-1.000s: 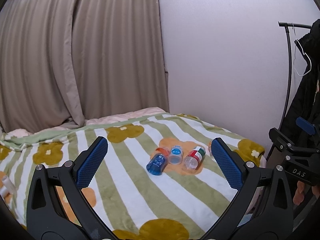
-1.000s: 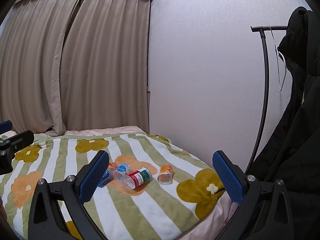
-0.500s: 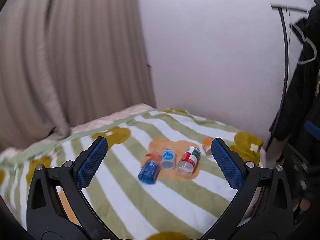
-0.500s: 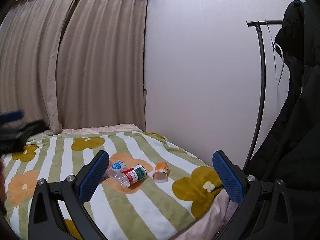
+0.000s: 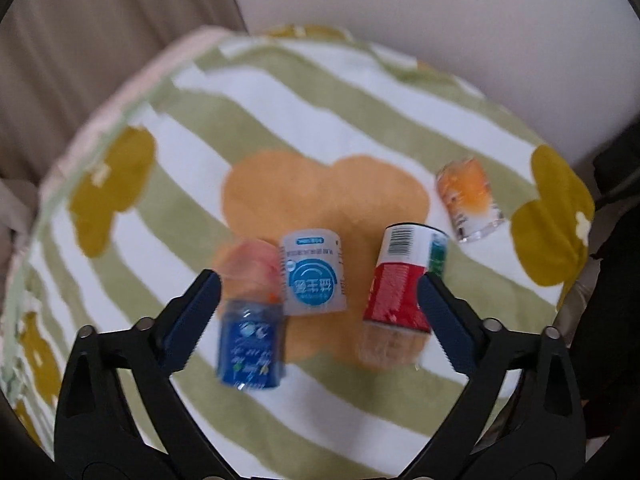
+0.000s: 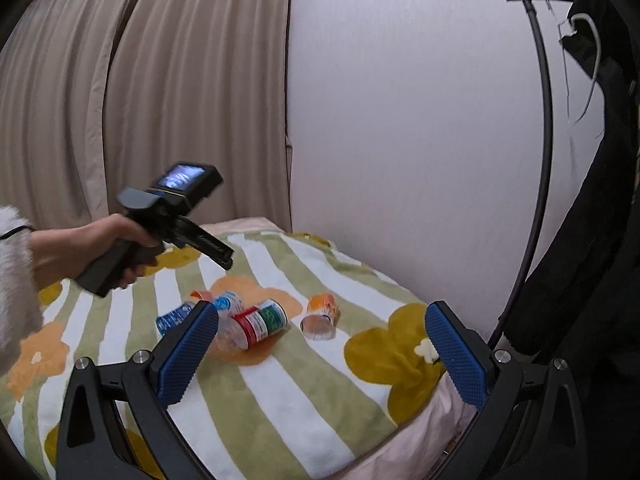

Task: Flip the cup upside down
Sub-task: 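Move the left gripper down toward the white cup with blue label, then close the left gripper around the white cup and lift it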

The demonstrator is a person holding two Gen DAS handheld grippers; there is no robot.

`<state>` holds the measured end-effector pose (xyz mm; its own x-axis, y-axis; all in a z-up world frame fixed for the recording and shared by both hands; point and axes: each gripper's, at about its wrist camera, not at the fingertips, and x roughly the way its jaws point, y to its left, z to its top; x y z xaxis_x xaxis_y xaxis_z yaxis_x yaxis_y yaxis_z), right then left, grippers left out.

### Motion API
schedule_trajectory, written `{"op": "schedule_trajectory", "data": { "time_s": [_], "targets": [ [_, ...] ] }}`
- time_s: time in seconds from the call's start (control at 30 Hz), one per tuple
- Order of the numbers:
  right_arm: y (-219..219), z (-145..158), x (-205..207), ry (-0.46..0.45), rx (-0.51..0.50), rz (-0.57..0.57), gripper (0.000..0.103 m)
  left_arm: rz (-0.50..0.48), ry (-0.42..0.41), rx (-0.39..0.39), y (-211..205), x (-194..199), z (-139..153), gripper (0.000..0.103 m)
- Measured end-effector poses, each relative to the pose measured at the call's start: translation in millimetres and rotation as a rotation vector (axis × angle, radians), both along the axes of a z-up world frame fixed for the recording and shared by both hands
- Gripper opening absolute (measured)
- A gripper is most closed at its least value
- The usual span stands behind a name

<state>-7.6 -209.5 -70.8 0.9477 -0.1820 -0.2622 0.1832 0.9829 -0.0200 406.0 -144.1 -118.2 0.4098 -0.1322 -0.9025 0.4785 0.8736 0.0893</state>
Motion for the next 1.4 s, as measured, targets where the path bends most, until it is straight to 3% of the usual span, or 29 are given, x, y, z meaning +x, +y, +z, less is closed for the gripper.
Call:
{"op": "schedule_trajectory", "data": {
  "time_s": [0.13, 0.4, 0.53, 0.87, 1.03, 1.2, 1.27, 1.3, 1.37, 1.4],
  "targets": [
    [-6.5, -13.4, 11.8, 0.031, 0.018, -0.006, 0.103, 0.012, 0.092, 0.058, -4.4, 28.7, -41.5, 0.087],
    [-5.3, -29.3, 27.0, 0.073, 0.038, 0.018, 0.103, -0.002, 0.163, 0.074, -17.0, 45.8, -80.1, 0.072],
    [-0.1, -34.2, 33.5, 0.089, 0.042, 0.041, 0.103, -0.009, 0.159, 0.124, -21.7, 46.0, -88.5, 0.071],
    [18.4, -52.7, 49.9, 0.166, 0.070, 0.118, 0.103, -0.009, 0.178, 0.166, -22.6, 52.4, -100.6, 0.070],
    [28.1, -63.3, 58.9, 0.227, 0.082, 0.152, 0.103, -0.004, 0.178, 0.206, -26.0, 53.6, -102.4, 0.060],
    [32.8, -76.2, 65.5, 0.270, 0.121, 0.185, 0.103, -0.018, 0.188, 0.249, -33.1, 57.3, -105.9, 0.060],
    [35.8, -78.5, 66.9, 0.281, 0.126, 0.194, 0.103, -0.050, 0.192, 0.286, -39.9, 56.2, -110.8, 0.065],
    [37.1, -79.0, 66.8, 0.281, 0.124, 0.197, 0.103, -0.055, 0.219, 0.279, -41.7, 56.1, -113.9, 0.076],
    [39.4, -78.4, 65.7, 0.298, 0.111, 0.201, 0.103, -0.038, 0.225, 0.250, -41.1, 58.9, -113.4, 0.078],
    [40.2, -78.0, 64.9, 0.295, 0.105, 0.202, 0.103, -0.029, 0.219, 0.237, -40.0, 60.1, -111.9, 0.073]
  ]
}}
